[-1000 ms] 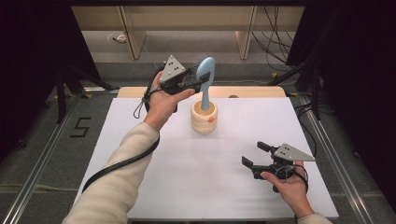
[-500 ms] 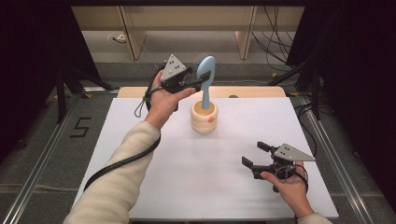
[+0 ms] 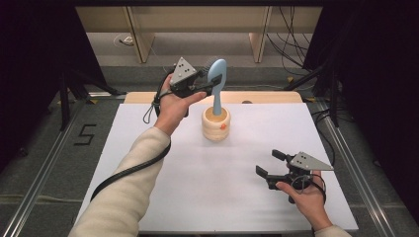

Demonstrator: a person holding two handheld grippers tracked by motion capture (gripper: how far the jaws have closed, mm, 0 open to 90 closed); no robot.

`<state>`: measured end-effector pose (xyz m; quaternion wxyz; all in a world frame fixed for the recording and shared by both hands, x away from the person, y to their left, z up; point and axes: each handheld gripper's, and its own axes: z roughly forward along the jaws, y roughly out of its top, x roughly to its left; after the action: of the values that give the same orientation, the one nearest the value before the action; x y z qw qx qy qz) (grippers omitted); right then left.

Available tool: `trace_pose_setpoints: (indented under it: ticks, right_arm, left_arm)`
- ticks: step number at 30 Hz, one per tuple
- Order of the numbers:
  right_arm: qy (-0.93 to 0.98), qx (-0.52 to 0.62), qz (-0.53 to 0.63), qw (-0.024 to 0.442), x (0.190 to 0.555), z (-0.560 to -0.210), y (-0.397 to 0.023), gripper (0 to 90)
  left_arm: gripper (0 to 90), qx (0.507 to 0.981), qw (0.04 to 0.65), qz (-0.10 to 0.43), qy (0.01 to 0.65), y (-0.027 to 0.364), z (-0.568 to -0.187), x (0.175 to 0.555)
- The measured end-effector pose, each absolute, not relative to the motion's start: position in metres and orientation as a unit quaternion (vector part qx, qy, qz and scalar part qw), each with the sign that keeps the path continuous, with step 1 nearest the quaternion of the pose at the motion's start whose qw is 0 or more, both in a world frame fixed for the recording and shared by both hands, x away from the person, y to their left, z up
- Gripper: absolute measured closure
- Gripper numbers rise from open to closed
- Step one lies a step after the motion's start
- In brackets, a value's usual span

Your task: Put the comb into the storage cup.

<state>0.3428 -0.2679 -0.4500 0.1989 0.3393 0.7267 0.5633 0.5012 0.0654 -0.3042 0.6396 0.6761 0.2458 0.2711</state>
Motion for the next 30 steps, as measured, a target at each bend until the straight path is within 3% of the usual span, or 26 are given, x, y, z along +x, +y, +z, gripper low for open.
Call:
trace_pose_setpoints:
  ticks: [30]
  right_arm:
    - [0.727, 0.339, 0.564, 0.197, 0.343, -0.450, -0.267, 13.0]
  left_arm:
    - [51.9, 0.677, 0.629, 0.276, 0.263, 0.065, -0.311, 0.514]
